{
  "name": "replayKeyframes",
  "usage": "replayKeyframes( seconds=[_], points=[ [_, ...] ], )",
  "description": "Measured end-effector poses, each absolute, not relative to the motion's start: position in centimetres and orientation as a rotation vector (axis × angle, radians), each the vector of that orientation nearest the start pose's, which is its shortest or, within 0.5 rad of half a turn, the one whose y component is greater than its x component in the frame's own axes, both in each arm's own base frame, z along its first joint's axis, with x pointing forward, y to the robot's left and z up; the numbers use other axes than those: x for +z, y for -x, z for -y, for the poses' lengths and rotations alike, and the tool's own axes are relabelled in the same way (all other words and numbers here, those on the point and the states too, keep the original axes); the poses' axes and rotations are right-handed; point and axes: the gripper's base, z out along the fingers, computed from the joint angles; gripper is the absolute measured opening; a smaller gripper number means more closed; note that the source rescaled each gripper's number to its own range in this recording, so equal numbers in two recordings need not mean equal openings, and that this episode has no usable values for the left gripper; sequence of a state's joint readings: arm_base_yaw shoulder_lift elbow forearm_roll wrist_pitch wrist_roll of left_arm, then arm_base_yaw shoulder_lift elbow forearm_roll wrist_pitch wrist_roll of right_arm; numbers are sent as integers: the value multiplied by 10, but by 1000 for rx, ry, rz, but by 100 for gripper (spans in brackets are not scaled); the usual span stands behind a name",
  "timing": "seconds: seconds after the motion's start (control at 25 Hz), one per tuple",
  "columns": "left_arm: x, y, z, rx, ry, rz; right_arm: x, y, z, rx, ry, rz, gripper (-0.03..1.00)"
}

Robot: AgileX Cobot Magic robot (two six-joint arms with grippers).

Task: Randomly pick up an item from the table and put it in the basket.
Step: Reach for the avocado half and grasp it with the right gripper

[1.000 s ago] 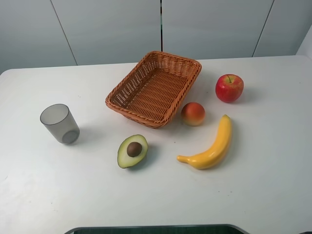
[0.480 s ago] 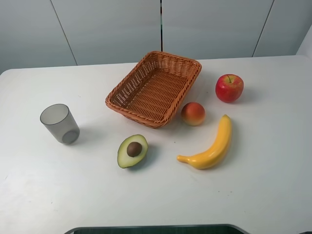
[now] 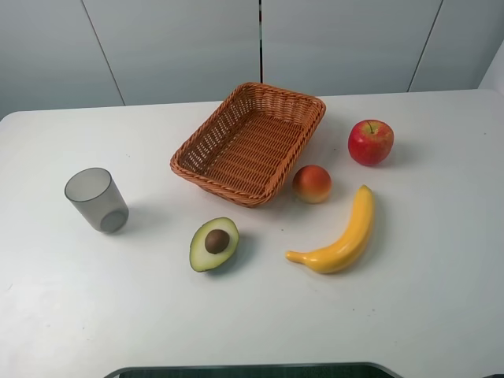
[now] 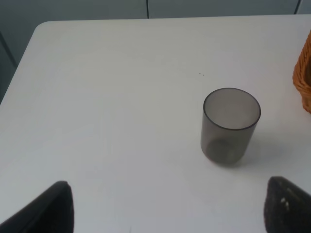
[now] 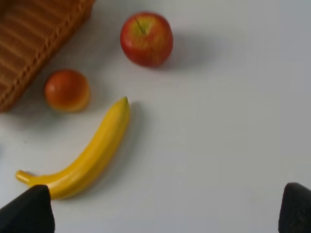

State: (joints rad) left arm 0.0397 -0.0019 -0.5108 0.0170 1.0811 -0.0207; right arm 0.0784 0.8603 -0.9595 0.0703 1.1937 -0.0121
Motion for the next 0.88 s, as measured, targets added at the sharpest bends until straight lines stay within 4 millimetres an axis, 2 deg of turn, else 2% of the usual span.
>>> replayKeyframes(
  seconds=[0.16,0.32,0.52,0.6,0.72,0.88],
  points=[
    [279,7,-1,32,63,-2051,333,-163,-43,165,296,-2696,100],
    [279,7,-1,32,63,-2051,317,-183,-76,235,421,-2690,100],
    [279,7,-1,33,61,-2051,292,-193,-125,357,471,-2770,100],
    [279,7,-1,33,61,-2051,278,-198,-144,386,426,-2801,100],
    [279,7,-1,35,59,-2051,255,-206,-169,423,258,-2864,100],
    [279,7,-1,35,59,-2051,220,-215,-197,369,85,-2982,100]
  ],
)
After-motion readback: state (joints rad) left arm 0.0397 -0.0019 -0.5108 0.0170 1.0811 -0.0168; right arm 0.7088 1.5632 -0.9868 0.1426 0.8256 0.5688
